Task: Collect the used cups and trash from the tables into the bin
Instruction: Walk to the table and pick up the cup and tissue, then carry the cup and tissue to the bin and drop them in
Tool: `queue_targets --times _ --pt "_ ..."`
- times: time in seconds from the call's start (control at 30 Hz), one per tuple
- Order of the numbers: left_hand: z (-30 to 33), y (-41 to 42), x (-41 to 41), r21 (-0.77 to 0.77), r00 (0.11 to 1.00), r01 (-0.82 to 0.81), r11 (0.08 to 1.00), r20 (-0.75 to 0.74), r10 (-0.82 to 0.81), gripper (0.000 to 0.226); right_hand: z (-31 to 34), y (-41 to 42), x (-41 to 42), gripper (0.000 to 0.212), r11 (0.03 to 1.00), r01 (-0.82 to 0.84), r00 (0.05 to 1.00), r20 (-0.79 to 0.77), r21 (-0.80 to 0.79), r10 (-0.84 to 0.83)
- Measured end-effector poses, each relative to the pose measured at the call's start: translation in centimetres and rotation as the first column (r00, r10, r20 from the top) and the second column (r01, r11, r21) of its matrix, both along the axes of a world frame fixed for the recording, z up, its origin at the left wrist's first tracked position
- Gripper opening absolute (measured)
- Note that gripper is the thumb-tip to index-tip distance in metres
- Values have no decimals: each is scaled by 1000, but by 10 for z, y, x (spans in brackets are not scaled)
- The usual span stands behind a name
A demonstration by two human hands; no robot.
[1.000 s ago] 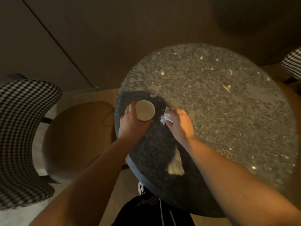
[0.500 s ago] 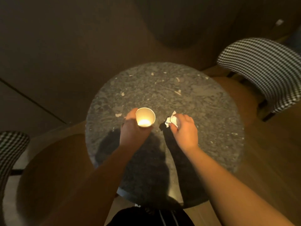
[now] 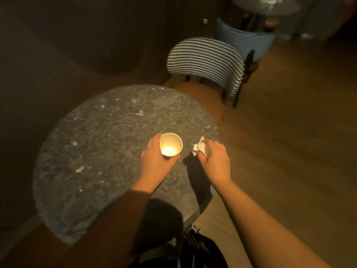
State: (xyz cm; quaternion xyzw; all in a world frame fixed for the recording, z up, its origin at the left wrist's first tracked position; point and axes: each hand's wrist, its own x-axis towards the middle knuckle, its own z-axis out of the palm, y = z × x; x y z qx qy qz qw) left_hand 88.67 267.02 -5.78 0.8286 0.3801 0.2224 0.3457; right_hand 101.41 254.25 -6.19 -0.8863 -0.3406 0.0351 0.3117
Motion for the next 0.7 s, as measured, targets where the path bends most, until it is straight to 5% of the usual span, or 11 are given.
queue_targets --times 0.37,0.7 --pt "-18 -135 39 34 848 529 848 -57 -527 77 -21 -182 -40 27 864 503 864 3 -12 -503" --pt "-26 -367 53 57 340 940 337 -66 -938 79 -18 -409 -148 27 333 943 333 -2 27 -943"
